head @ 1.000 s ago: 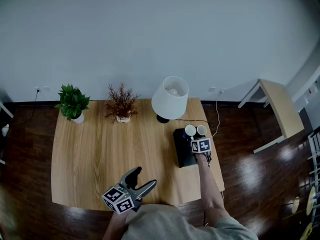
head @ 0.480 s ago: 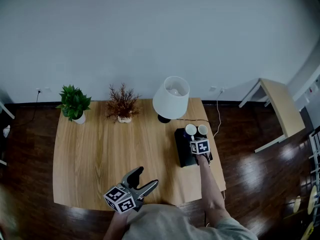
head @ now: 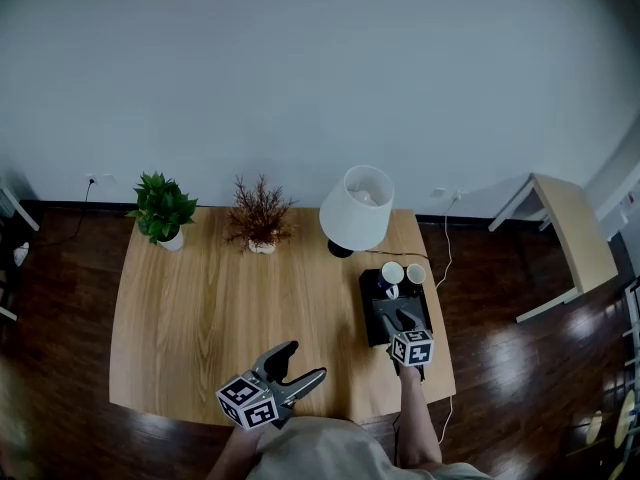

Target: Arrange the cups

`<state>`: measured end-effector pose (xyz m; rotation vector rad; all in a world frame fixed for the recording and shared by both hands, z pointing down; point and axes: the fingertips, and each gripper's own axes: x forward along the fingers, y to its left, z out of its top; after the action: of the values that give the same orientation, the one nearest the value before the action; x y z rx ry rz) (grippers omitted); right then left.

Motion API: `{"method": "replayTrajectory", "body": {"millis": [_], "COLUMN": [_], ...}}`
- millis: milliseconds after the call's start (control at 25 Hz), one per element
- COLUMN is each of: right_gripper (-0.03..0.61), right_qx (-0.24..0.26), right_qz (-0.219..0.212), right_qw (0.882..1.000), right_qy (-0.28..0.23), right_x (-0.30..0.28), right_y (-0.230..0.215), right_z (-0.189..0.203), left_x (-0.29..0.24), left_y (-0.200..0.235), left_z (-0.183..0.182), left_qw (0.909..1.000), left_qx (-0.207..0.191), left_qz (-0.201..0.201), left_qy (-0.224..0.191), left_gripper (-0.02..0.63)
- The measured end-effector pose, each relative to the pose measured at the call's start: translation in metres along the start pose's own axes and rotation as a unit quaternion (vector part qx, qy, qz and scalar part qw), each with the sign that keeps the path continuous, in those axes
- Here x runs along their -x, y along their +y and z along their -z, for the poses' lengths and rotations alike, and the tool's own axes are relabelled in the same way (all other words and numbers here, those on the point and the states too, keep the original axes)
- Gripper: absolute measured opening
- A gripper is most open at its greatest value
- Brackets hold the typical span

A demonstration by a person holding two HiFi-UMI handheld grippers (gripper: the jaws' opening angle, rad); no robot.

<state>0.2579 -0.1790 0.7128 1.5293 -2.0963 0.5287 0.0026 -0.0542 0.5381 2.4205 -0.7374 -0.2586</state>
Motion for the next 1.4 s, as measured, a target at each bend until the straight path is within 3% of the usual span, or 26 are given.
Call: {"method": "replayTrajectory", "body": {"millis": [120, 280, 520, 760, 1400], "right_gripper": [0.106, 0.104, 0.104, 0.104, 0.104], "right_qx": [0.030, 0.020, 0.035, 0.084, 0.090], "right_qz": [-0.063, -0.129, -0.169, -0.178, -0.206], "right_qw": [0.996, 0.982, 0.960, 0.950, 0.944], "right_qy": [-0.063, -0.136, -0.221, -0.243, -0.240], "right_x": [0.033, 0.072, 0.111, 0.123, 0.127], "right_y": [0.060, 0.123, 0.169, 0.179, 0.205], "right_z": [-0.012, -0.033, -0.088, -0.116, -0.114], "left_x": [-0.007, -0.015, -0.020, -0.015, -0.007], "left_y": [-0.002, -0.008, -0.012, -0.015, -0.019], "left_z": [0.004, 0.009, 0.005, -0.002, -0.007], "left_qw": [0.9999, 0.9996, 0.9995, 0.9995, 0.9992], "left_qx": [0.000, -0.001, -0.008, -0.017, -0.027], "left_qz": [0.008, 0.018, 0.025, 0.025, 0.030], "left_qy": [0.011, 0.021, 0.019, 0.009, -0.006], "left_gripper": [0.379, 0.379, 0.379, 0.379, 0.373]}}
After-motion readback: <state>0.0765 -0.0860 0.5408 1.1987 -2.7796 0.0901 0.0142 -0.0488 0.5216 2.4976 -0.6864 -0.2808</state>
